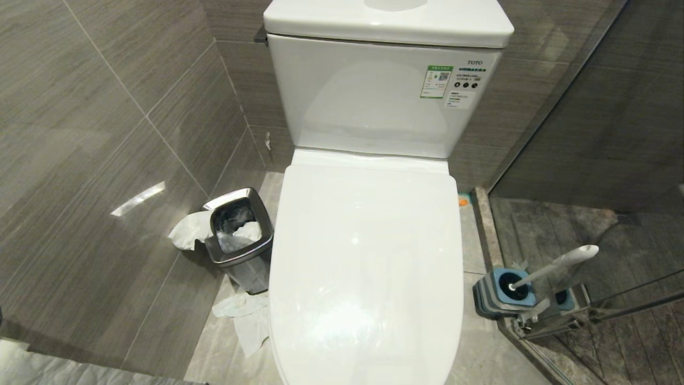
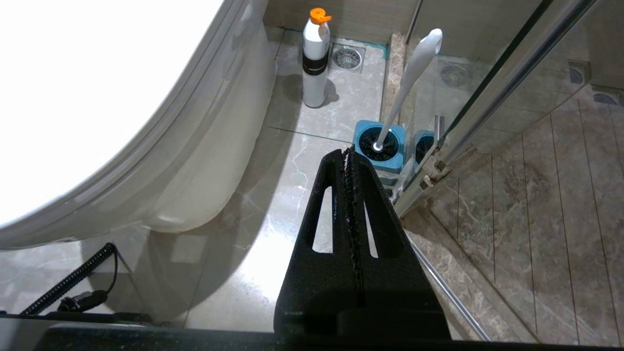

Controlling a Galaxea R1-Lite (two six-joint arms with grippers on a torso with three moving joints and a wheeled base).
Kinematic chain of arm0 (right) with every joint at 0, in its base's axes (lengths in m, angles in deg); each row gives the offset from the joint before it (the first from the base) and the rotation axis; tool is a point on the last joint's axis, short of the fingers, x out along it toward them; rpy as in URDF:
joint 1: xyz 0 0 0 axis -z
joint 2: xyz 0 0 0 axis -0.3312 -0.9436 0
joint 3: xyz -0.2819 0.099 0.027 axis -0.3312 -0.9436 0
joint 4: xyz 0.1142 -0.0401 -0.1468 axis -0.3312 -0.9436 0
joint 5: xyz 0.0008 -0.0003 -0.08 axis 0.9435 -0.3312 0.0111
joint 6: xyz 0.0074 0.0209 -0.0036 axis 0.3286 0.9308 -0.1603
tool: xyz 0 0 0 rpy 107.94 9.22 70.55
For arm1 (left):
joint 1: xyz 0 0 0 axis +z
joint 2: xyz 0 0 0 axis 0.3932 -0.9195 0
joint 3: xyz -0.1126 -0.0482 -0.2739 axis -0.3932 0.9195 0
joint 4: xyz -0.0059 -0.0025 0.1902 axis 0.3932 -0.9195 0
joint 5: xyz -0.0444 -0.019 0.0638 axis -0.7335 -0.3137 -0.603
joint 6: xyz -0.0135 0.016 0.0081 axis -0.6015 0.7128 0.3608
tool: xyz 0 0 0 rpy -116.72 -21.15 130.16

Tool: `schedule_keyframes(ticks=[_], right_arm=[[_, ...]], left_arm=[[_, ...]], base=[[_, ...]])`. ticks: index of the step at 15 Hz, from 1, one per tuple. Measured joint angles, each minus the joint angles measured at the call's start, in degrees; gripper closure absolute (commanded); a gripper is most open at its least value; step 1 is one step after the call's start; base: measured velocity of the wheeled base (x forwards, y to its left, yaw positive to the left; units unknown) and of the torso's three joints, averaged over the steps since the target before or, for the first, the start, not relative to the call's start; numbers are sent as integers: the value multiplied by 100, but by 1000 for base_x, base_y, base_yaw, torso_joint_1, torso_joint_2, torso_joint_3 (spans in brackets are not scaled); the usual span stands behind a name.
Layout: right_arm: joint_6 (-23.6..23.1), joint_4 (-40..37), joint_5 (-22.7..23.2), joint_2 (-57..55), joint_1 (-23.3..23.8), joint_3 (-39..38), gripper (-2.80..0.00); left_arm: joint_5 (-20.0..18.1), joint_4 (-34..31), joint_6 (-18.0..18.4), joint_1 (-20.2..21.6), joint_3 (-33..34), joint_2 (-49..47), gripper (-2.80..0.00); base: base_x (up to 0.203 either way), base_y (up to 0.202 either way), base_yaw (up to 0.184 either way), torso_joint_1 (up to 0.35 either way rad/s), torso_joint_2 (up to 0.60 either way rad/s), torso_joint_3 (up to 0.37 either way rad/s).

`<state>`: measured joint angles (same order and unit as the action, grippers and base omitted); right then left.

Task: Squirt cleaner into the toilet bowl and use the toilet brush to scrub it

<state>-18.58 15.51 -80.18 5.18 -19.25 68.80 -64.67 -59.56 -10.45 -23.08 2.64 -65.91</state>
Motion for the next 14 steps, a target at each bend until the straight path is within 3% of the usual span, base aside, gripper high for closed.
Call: schedule_keyframes(ticks=[14], right_arm=[[1, 0, 0, 2, 0, 0, 0]], left_arm=[[-1, 0, 4, 0, 0, 0, 0]], base=[[0, 0, 0, 0, 0, 0]])
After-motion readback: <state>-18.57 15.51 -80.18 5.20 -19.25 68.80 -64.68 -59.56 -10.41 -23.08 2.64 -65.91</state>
